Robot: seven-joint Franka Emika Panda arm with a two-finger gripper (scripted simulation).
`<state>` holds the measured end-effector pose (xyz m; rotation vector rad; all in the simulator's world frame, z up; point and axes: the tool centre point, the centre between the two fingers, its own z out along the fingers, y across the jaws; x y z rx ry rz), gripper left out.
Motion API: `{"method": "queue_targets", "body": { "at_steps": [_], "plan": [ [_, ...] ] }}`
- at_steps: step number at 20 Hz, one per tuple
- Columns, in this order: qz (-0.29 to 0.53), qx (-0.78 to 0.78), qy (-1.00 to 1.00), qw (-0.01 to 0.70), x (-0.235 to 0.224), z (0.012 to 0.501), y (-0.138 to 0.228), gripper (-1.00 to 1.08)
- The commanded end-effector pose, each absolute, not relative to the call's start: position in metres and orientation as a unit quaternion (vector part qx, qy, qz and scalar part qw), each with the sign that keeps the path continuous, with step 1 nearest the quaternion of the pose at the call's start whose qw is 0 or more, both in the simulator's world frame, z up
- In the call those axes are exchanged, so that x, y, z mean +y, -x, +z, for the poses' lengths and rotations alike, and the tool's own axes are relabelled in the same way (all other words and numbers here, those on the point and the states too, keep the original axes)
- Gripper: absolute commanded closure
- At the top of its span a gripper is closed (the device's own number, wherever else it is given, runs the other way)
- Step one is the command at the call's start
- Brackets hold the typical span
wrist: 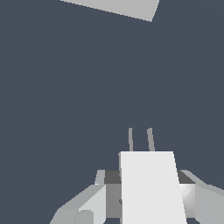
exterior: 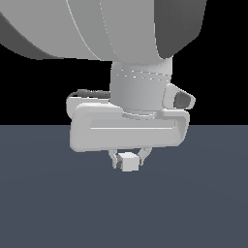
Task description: Plug the charger into the wall socket.
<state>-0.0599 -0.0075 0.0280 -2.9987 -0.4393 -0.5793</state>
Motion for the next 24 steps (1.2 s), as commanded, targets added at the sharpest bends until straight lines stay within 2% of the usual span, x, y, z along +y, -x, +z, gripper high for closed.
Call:
{"method": "queue_targets", "body": {
  "at_steps": [1, 24],
  "plan": [
    [-0.189, -0.129, 0.973, 0.026, 0.0, 0.034, 0.057, 1.08],
    [-0.192, -0.008, 0.981, 0.003, 0.054, 0.083, 0.023, 1.08]
  ]
}}
